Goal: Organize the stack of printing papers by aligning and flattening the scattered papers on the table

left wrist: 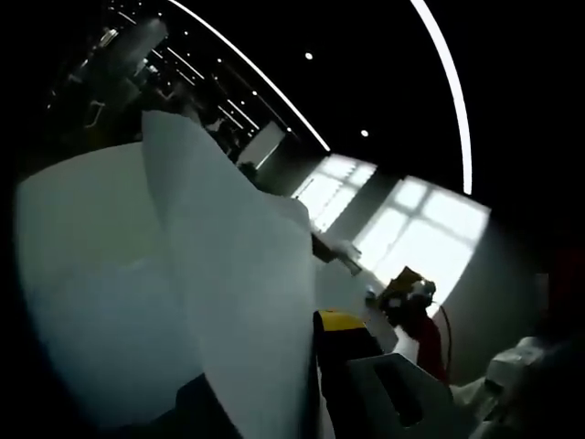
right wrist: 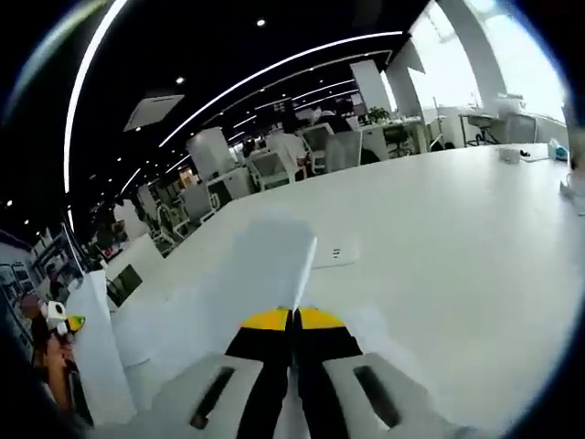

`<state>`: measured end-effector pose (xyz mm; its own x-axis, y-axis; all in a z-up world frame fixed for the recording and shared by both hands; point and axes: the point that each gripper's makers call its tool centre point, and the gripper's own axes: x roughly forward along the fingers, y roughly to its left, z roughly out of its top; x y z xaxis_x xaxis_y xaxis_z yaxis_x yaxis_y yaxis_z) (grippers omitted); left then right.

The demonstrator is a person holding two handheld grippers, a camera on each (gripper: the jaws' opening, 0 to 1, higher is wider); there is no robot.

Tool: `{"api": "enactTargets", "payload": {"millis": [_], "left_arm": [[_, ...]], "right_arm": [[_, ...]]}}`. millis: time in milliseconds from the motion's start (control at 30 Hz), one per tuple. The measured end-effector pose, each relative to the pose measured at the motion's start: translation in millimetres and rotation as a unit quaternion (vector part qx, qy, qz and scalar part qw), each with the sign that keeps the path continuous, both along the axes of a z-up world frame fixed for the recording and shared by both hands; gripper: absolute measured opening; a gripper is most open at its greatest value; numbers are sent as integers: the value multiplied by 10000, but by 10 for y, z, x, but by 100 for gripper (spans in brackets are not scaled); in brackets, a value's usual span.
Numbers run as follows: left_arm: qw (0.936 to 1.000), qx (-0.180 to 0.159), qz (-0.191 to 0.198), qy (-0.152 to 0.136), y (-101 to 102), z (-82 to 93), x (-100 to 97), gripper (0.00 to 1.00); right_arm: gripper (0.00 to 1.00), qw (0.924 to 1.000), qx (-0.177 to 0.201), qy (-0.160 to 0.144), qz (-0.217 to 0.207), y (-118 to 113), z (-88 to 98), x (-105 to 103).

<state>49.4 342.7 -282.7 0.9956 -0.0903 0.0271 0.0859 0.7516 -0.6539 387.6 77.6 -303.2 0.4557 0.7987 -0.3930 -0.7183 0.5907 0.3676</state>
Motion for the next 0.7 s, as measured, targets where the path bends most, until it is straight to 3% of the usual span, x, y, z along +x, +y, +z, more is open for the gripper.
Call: {"api": "enactTargets", "payload": {"millis": [133, 367, 700], "left_arm": [[10000, -5, 5, -2, 18, 4, -8, 6], [10000, -1, -19, 4, -1, 3, 1, 6], [10000, 26, -35, -19, -24, 35, 1, 6]], "right_arm": [[0, 9999, 24, -71, -87, -30, 46, 13], [0, 9985, 500, -194, -60, -46, 284, -32], [0, 9980, 577, -260, -50, -47, 324, -53]]}}
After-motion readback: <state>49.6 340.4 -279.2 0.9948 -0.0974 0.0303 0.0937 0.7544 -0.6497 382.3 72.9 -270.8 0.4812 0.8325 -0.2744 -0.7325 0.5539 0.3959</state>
